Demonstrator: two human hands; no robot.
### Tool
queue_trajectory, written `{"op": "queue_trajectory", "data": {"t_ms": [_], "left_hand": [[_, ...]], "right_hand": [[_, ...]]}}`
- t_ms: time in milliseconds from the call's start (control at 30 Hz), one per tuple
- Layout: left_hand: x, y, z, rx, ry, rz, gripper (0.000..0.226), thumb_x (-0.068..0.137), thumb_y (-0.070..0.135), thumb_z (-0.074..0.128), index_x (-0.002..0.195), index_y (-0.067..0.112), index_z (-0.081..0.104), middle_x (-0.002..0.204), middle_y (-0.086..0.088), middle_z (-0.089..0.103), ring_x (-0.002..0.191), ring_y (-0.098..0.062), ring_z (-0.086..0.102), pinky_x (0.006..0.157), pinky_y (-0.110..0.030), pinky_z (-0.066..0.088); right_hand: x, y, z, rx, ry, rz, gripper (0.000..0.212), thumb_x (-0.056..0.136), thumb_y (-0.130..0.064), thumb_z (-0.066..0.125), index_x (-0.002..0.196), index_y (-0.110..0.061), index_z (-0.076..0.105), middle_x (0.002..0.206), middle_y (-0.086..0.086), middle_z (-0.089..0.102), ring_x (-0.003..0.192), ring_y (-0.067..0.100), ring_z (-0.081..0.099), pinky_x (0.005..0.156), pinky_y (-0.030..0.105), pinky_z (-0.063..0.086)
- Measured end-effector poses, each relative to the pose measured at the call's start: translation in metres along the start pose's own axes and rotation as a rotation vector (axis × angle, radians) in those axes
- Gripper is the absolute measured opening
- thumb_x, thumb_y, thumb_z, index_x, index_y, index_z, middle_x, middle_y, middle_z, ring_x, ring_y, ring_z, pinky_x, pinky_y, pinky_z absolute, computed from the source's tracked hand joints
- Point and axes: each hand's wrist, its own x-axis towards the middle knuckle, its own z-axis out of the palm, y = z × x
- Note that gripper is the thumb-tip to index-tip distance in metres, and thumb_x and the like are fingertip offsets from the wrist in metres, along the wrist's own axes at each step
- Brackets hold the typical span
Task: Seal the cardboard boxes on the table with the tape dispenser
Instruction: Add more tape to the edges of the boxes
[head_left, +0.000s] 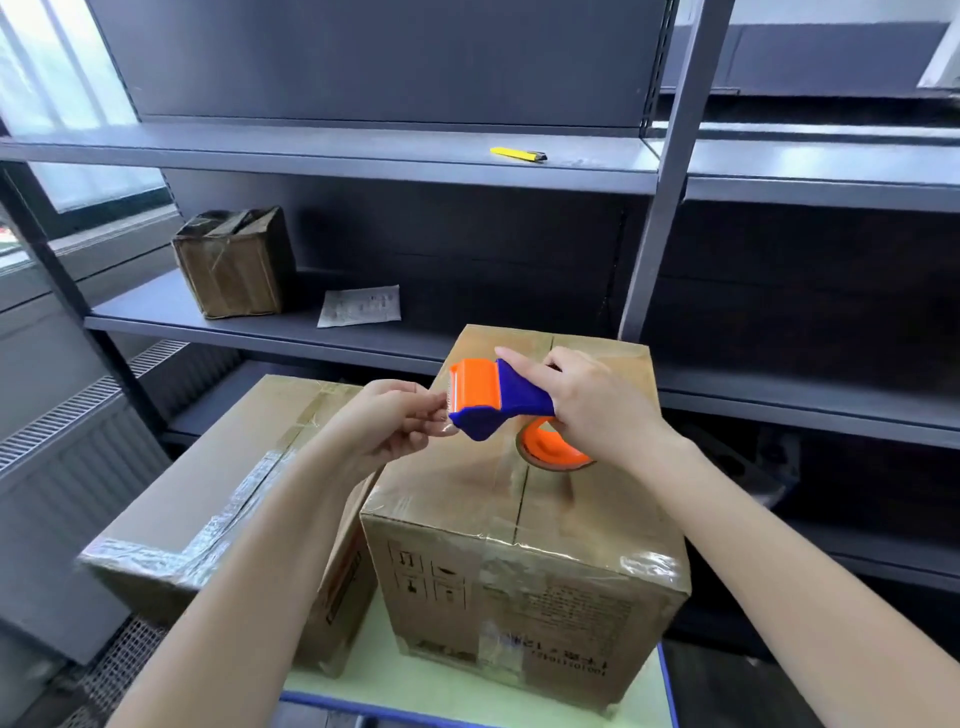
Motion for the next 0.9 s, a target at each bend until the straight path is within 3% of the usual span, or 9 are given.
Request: {"op": "queue_trajectory", "data": {"t_ms": [167,300,433,533,667,900], "left_hand": [[-0.013,-0.016,-0.016,-0.009,-0.011,-0.042,0.021,0.094,0.0,0.049,0.073,0.002,0.051,0.052,-0.006,0.058,0.044,-0.006,0.058,0.036,-0.011,0.036],[-0.022,-0.022,-0.074,-0.102,0.226,-0.022,0.017,0.092,-0.001,0.052,0.075,0.001,0.051,0.06,-0.007,0.05,0.037,-0.003,0.051,0.033,-0.01,0.033],[-0.024,-0.044,-0.094,-0.02,0.202,-0.049,0.01,0.089,0.008,0.061,0.082,0.003,0.055,0.059,-0.004,0.049,0.044,-0.005,0.054,0.032,-0.012,0.032],[-0.021,-0.063,-0.091,0.074,0.211,-0.05,0.02,0.086,0.021,0.068,0.082,0.007,0.054,0.063,-0.002,0.046,0.045,-0.005,0.052,0.031,-0.013,0.028],[-0.02,-0.078,-0.092,0.111,0.164,-0.047,0.027,0.086,0.019,0.067,0.071,0.008,0.049,0.063,-0.006,0.046,0.038,-0.002,0.046,0.03,-0.013,0.025],[-0.02,-0.082,-0.086,0.12,0.148,-0.045,0.021,0.087,0.019,0.065,0.081,0.003,0.053,0.062,-0.006,0.046,0.038,-0.004,0.04,0.032,-0.012,0.026]], "right_hand": [[-0.009,-0.029,-0.005,0.001,-0.111,0.034,0.073,0.094,-0.008,0.043,0.148,-0.037,0.005,0.095,0.0,0.034,0.084,0.014,0.034,0.072,0.024,0.031],[-0.029,-0.01,-0.023,-0.083,-0.145,0.113,0.074,0.091,-0.01,0.044,0.148,-0.041,0.009,0.091,-0.001,0.036,0.082,0.014,0.037,0.071,0.024,0.034],[-0.046,-0.009,-0.03,-0.109,-0.253,0.151,0.076,0.089,-0.01,0.045,0.144,-0.049,0.01,0.087,-0.003,0.036,0.08,0.015,0.041,0.07,0.027,0.04],[-0.058,-0.026,-0.025,-0.113,-0.262,0.167,0.078,0.09,-0.01,0.045,0.144,-0.05,0.006,0.087,-0.003,0.037,0.078,0.013,0.039,0.068,0.025,0.036],[-0.07,-0.032,-0.03,-0.168,-0.257,0.212,0.076,0.091,-0.009,0.043,0.145,-0.048,0.004,0.087,-0.003,0.036,0.078,0.014,0.038,0.07,0.025,0.036],[-0.078,-0.046,-0.036,-0.23,-0.256,0.244,0.073,0.094,-0.012,0.042,0.147,-0.044,0.002,0.091,-0.002,0.036,0.082,0.014,0.036,0.073,0.024,0.031]]}}
